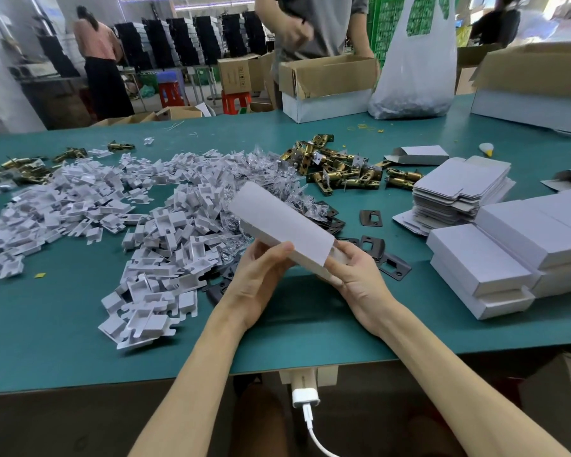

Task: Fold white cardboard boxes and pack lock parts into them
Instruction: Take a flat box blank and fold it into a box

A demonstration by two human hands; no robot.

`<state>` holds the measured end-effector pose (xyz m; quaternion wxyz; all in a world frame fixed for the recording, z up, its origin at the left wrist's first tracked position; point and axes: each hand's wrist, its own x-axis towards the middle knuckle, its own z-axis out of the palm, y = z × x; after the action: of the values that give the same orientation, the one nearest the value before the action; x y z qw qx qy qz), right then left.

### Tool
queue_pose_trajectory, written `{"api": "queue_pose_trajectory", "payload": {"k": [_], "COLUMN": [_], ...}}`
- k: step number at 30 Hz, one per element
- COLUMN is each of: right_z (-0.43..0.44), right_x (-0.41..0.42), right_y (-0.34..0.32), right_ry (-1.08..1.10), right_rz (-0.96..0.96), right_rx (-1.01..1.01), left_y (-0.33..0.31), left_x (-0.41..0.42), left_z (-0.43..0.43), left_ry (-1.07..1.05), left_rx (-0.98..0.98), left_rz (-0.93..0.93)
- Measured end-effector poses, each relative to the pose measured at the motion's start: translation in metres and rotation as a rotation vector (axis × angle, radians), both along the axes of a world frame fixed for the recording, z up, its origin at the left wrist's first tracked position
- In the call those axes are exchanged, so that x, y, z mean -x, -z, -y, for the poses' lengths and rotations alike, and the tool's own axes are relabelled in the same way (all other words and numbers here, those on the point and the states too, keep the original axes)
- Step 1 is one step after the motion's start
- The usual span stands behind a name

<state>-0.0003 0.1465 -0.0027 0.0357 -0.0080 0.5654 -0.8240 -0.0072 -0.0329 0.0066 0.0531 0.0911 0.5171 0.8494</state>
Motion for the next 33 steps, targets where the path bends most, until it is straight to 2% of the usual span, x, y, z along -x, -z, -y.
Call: {"api": "queue_pose_trajectory", "payload": {"k": [4,8,10,14,20,29,33], "right_z": [0.000,-0.001,-0.001,0.001,0.006,0.005,0.006], "right_x": [-0.003,-0.005,-0.005,-0.005,-0.006,-0.007,-0.008], "right_y": [0.002,-0.001,-0.003,-0.001,0.003,0.003,0.002], "right_ry": [-0.116,-0.174,-0.149,-0.051,0.107,0.130,0.072], "right_rz": [-0.107,-0.132,-0.110,-0.081,-0.123,-0.125,-0.149], "right_rx": [-0.061,-0.044,-0.029,-0.078,-0.258,-0.228,-0.219], "left_y": [-0.001,0.003,0.003,0.006,0.007,0.008,0.007], "left_x": [0.000,0.003,0.005,0.003,0.000,0.002,0.001], "left_z": [0.001,0.005,0.004,-0.001,-0.004,-0.004,-0.004], "left_ry": [-0.083,-0.169,-0.189,-0.142,-0.186,-0.219,-0.204], "left_rx": [-0.007,-0.049,-0.041,0.150,0.192,0.220,0.219], "left_rz": [0.054,0.098,0.126,0.094,0.123,0.147,0.152]}}
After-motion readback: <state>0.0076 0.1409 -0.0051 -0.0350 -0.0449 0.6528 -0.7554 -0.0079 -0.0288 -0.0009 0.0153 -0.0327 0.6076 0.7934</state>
